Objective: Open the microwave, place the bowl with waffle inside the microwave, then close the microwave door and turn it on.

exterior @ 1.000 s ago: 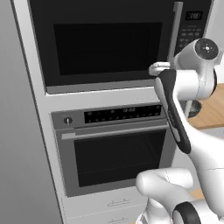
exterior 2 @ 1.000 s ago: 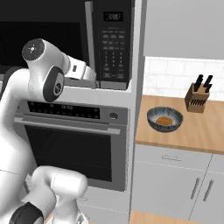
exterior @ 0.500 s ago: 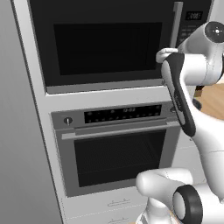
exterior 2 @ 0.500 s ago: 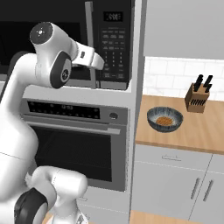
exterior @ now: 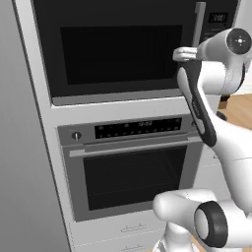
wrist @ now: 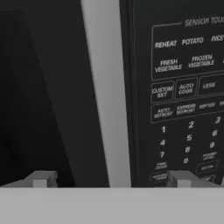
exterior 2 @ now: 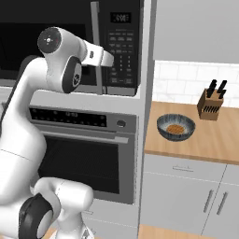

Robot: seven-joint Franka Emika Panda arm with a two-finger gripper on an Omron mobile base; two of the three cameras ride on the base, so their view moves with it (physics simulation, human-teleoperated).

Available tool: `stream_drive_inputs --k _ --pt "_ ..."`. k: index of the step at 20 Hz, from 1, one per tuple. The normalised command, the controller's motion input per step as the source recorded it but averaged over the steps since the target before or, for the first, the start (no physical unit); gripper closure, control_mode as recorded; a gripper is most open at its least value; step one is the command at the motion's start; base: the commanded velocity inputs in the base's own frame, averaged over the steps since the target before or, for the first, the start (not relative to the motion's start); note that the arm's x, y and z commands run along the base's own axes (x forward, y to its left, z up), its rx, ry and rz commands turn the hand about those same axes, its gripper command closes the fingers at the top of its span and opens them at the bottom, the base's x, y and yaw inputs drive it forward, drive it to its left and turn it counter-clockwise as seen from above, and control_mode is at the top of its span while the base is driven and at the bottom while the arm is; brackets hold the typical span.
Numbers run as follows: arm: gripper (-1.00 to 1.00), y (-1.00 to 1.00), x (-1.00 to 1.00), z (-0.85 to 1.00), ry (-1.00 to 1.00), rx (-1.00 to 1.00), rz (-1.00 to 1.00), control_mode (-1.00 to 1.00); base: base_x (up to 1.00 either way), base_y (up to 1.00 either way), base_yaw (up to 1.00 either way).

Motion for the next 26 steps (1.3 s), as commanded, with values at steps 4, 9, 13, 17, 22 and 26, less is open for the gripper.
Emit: stream_drive_inputs --k 4,9,13,17,22,26 --pt "-1.00 -0.01 0.40 0.01 -0.24 0.01 0.00 -1.00 0.00 0.00 0.00" --pt "-1.00 -0.07 0.61 0.00 0.04 0.01 0.00 -1.00 0.00 0.00 0.00" --pt "-1.00 -0.01 0.68 -0.01 0.05 0.02 0.01 -1.00 0.00 0.00 0.00" --pt "1.00 0.00 0.64 -0.09 0.00 0.00 0.01 -1.00 0.00 0.00 0.00" --pt "1.00 0.00 0.10 -0.02 0.00 0.00 0.00 -1.00 0.00 0.00 0.00" --pt "1.00 0.10 -0.18 0.10 0.08 0.00 -0.11 -1.00 0.00 0.00 0.00"
